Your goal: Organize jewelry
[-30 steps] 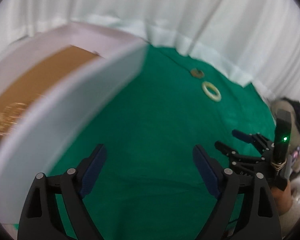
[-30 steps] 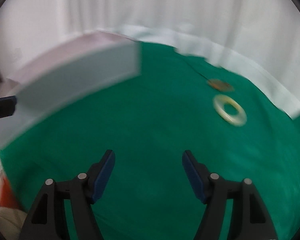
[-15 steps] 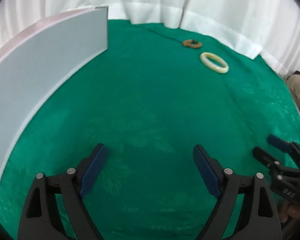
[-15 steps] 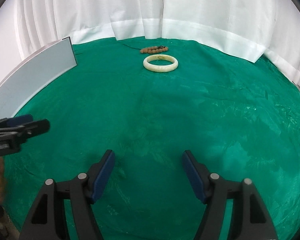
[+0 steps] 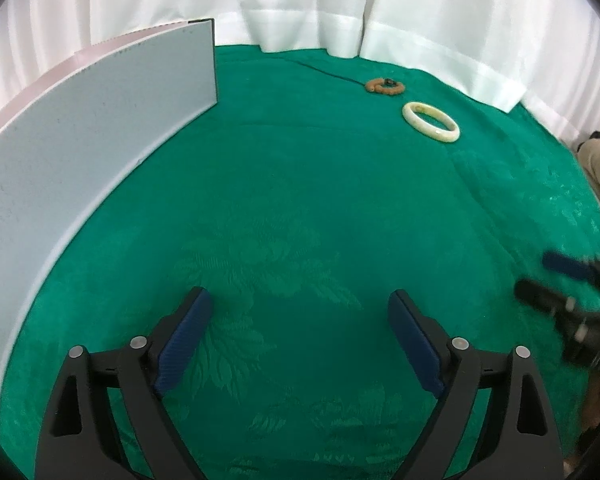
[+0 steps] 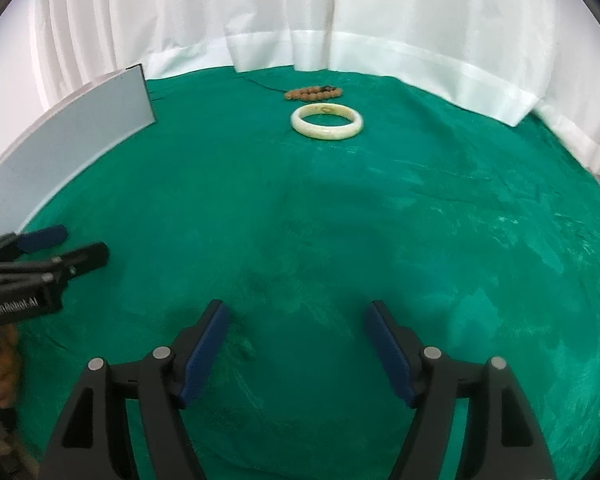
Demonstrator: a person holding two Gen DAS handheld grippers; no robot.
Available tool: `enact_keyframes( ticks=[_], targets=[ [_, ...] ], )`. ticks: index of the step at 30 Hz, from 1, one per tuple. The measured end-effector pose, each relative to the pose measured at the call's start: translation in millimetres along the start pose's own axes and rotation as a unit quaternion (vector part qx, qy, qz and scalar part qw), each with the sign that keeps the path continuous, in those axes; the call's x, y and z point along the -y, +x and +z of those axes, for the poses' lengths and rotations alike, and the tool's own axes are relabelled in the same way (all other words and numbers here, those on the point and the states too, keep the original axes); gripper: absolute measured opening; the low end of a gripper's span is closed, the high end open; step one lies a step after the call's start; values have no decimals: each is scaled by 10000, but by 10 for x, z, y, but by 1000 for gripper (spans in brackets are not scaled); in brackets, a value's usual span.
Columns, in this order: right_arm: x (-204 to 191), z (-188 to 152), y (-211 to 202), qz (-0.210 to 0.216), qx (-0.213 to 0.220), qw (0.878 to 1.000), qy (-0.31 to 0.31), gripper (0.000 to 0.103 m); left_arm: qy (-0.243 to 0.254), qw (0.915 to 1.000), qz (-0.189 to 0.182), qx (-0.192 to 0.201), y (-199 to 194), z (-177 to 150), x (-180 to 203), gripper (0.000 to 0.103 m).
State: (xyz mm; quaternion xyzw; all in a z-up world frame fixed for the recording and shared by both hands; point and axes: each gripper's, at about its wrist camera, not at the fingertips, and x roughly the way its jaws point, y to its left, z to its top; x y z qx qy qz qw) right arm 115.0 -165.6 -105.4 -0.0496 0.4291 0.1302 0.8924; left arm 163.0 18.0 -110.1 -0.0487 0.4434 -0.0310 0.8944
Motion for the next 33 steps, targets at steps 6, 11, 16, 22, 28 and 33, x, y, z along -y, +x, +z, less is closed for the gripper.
enact_keyframes(
  ticks=[6,11,16,22,28,33],
  targets=[
    [178,786,41,393,118,9988,-256,73,75,10000,-62,-8,31,-13,33,100],
    [112,1403,578,556,-195,9942,-903,69,219,9997,62,-85,63,-14,95,102],
    [14,1585,1128,307,-563,9910,-1171,41,211,9997,-5,-84,59,-15,85,102],
    [-2,1347,1015,559,-768,9879,-1226,15,470,9982,-70,-369,71,52,107,102],
    [18,706,482,960,-1094,9822,-1184,16,333,9977,-554,-213,-217,721,134,102],
    [169,391,-178,1180,78,9913,-574,60,148,9977,-657,47,84,1648,378,102]
  ],
)
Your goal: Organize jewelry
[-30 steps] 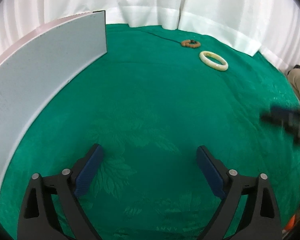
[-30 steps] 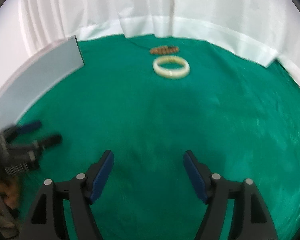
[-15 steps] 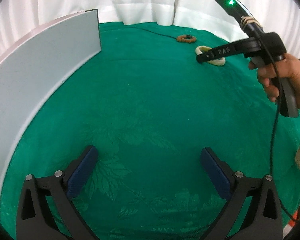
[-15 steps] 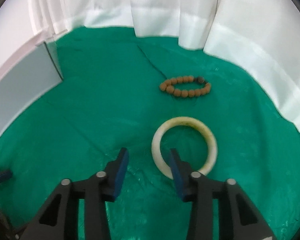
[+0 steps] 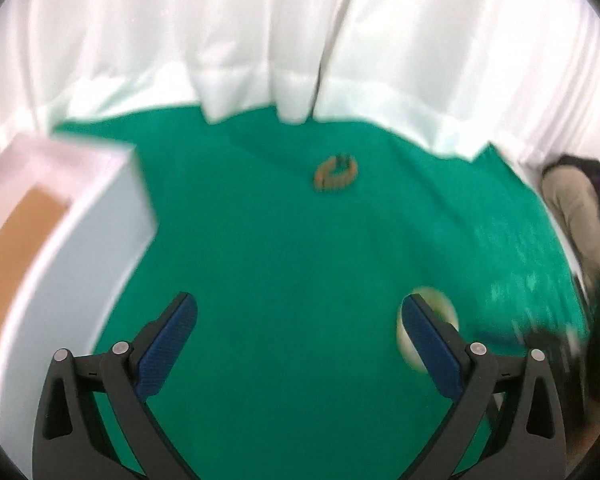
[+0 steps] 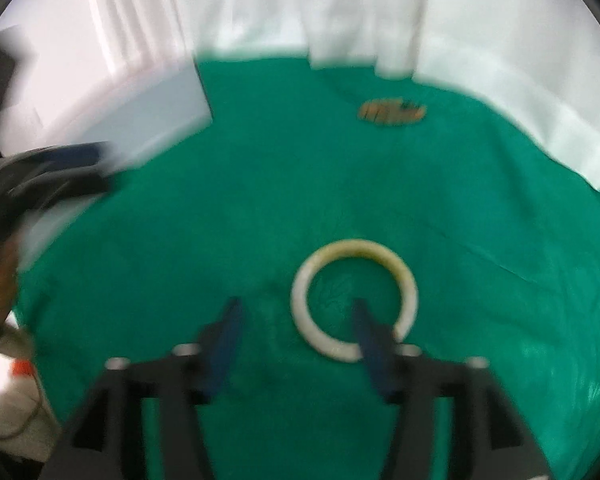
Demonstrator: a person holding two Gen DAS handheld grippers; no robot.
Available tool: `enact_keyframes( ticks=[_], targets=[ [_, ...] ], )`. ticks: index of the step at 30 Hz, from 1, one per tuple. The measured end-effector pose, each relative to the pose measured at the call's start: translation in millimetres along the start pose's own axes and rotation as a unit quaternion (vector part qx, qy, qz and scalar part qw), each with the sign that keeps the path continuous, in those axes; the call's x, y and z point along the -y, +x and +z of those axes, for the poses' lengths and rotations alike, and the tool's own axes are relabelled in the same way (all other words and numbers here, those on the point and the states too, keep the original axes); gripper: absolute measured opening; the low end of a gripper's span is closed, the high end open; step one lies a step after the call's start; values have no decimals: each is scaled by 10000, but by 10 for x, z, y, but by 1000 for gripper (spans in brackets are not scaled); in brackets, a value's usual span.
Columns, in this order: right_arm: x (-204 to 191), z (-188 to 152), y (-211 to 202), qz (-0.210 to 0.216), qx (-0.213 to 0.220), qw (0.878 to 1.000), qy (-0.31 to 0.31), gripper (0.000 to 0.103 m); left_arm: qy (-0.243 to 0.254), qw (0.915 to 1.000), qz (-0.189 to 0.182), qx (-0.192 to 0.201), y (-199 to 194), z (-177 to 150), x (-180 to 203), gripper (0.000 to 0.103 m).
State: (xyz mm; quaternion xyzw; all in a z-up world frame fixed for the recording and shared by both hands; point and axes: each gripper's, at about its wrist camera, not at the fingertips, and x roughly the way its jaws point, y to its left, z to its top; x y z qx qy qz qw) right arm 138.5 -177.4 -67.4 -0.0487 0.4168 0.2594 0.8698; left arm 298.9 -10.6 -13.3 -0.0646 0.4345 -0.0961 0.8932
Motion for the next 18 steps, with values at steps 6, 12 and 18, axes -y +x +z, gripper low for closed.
enact_keyframes(
  ticks=[6,12,18],
  targets=[
    [238,-575,-439,7,635,9910,1178,60,-199,9988,403,-189,1150,888,188,84],
    [244,-883,-537,-179,413,9935,1049,60,-40,9945,779,-693,1980,1087,336,78],
    [309,-893,-525,-161,450,9924,1136,60,204,9941,903,-569,2063,932,393,11]
  ],
)
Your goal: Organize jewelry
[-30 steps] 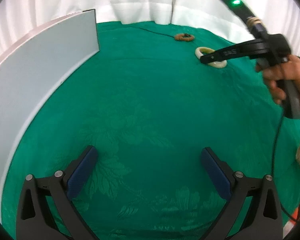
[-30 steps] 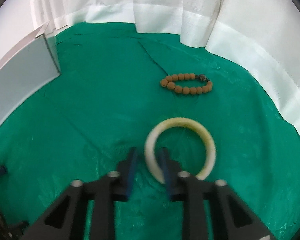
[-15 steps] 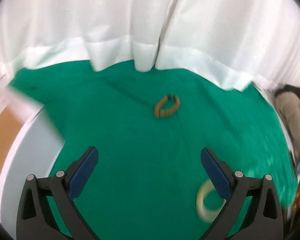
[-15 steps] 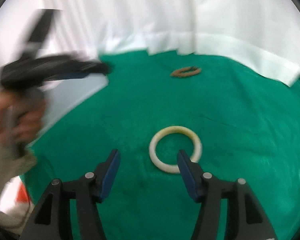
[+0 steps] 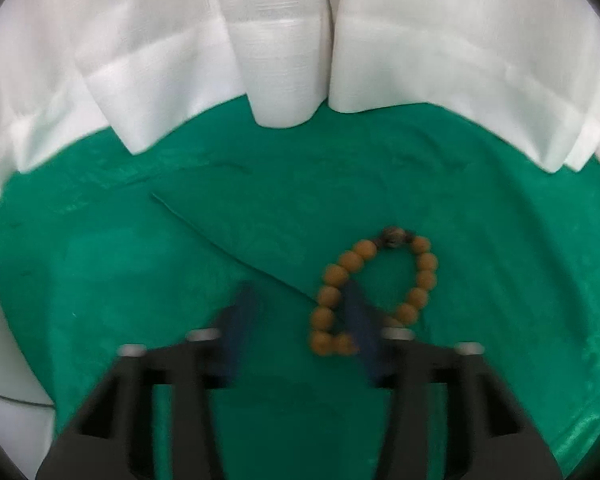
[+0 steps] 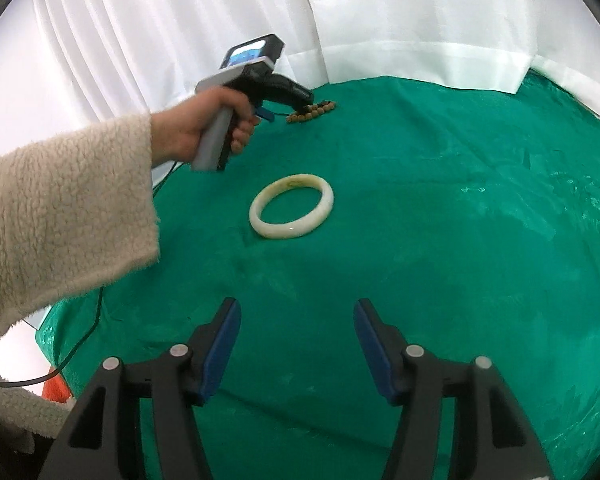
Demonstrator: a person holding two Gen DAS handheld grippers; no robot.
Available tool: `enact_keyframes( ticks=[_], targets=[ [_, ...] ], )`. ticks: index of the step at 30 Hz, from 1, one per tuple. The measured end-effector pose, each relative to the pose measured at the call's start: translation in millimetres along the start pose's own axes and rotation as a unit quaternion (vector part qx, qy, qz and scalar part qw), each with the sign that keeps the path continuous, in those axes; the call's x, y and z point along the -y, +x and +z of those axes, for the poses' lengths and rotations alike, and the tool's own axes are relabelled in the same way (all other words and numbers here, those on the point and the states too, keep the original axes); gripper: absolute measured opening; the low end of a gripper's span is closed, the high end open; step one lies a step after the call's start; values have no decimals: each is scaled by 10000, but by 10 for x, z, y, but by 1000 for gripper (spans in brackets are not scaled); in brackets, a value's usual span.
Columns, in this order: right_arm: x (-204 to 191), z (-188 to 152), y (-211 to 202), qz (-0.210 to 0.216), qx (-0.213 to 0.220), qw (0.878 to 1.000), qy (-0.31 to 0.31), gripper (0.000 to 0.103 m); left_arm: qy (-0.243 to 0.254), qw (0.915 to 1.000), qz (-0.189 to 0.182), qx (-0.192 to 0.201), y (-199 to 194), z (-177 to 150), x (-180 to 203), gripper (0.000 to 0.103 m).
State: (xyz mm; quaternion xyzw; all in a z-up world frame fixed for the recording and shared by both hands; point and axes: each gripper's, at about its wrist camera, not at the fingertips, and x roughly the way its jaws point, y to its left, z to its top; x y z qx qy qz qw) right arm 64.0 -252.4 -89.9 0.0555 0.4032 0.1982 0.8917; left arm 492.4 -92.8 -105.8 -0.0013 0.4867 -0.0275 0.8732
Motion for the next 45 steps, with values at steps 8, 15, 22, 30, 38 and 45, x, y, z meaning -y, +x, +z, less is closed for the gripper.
enact_keyframes(
  ticks=[8,15,22,30,38,45],
  targets=[
    [30,-52,-65,9,97,9998,163,60,-252,9978,-443,-429,-501,-611,-477,9],
    [-120,-172,-114,-3,3,9999,102,60,-206,9943,-708,-767,-1352,-1885,-941,10],
    [-484,-293,-130,110,-107,9997,-175,60,-61,9939,-796,-756,-1931,-2662,-1071,10],
    [-794,-438,-113,100,-244,9990,-351,60,-179,9972,-626,-354,-2095,-2815,-1189,50],
    [-833,-579,-157,-32,-370,9990,-256,60,-452,9972,-597,-59,-2358,-2895,-1384,62],
    [-809,-577,-231,-126,-274,9994,-165,60,-850,9931,-807,-25,-2461,-2969,-1711,62]
  ],
)
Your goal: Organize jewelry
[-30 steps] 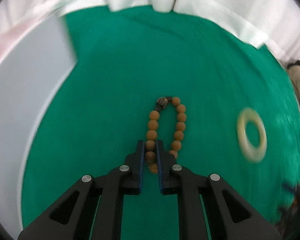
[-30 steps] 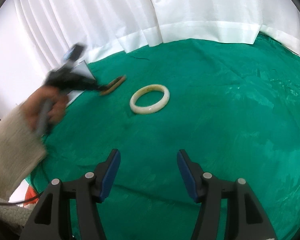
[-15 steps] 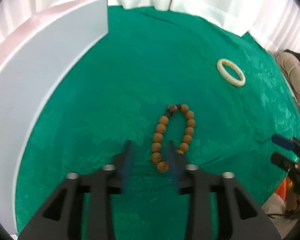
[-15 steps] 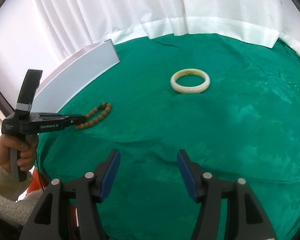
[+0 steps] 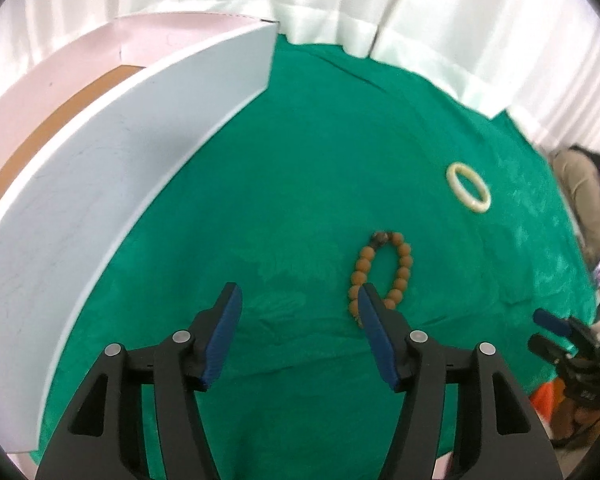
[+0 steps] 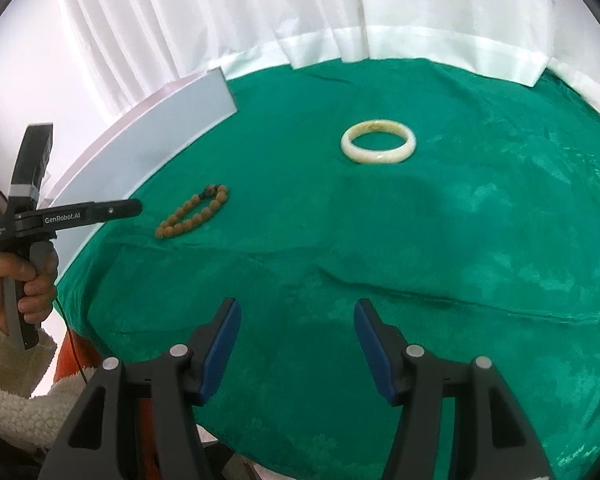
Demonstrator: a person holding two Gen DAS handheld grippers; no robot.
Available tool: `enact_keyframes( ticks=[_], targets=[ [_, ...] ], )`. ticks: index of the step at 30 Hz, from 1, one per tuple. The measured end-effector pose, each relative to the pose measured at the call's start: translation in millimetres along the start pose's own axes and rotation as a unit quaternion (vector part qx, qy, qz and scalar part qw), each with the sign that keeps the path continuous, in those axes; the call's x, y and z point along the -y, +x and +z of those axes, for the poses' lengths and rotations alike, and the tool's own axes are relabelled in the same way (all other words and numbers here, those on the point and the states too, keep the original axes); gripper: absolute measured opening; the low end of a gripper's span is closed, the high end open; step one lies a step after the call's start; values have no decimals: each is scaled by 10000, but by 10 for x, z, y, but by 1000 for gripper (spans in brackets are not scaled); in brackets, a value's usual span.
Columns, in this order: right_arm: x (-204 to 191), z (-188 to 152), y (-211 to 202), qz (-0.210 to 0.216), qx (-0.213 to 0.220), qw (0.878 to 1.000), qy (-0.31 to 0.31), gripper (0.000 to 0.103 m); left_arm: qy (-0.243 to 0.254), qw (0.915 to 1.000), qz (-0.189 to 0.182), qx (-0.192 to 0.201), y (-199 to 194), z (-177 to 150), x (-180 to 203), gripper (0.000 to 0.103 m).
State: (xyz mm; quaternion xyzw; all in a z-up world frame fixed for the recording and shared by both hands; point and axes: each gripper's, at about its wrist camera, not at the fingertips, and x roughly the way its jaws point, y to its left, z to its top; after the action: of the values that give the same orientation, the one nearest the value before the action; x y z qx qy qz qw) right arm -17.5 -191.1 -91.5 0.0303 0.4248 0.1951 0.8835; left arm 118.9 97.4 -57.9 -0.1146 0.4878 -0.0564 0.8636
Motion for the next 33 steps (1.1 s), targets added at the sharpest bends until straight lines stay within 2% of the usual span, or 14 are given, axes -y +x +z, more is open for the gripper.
enact_keyframes(
  ticks=[3,6,10,14,16,17,19,20,22,25,27,30,33],
  targets=[
    [81,-28,-10,-53,9,9999,151,60,-84,9997,-243,-42,48,44,-25,62],
    [96,-58,39,-5,-99,9996,272,60,29,9995,-297,-127,177,97,52,62],
    [13,-61,43,25,-97,9998,160,60,439,9983,-299,-243,355,161,294,60],
    [-13,-55,19,30,-72,9999,107,60,1098,9935,-186,-255,568,228,590,58],
    [0,-48,12,23,-75,9999,129,60,1327,9904,-85,-365,694,234,663,49],
    [10,-42,7,25,-78,9999,142,60,1399,9893,-40,-417,725,229,670,39],
    [40,21,7,61,-101,9998,147,60,1710,9845,169,-341,742,192,724,27],
    [72,100,-6,86,-100,9998,137,60,1830,9824,176,-328,732,175,746,10],
    [164,273,-27,39,-63,9998,181,60,1725,9843,96,-370,704,172,736,9],
    [439,637,49,-200,-141,9988,419,60,1100,9933,-275,-208,546,213,589,9],
    [681,896,166,-375,-115,9971,648,60,751,9956,-562,-53,397,247,514,9],
    [941,1197,420,-399,-172,9944,963,60,415,9947,-899,267,90,293,446,9],
    [1010,1438,755,-369,-336,9945,922,60,224,9927,-1077,504,-160,330,385,9]
  ],
)
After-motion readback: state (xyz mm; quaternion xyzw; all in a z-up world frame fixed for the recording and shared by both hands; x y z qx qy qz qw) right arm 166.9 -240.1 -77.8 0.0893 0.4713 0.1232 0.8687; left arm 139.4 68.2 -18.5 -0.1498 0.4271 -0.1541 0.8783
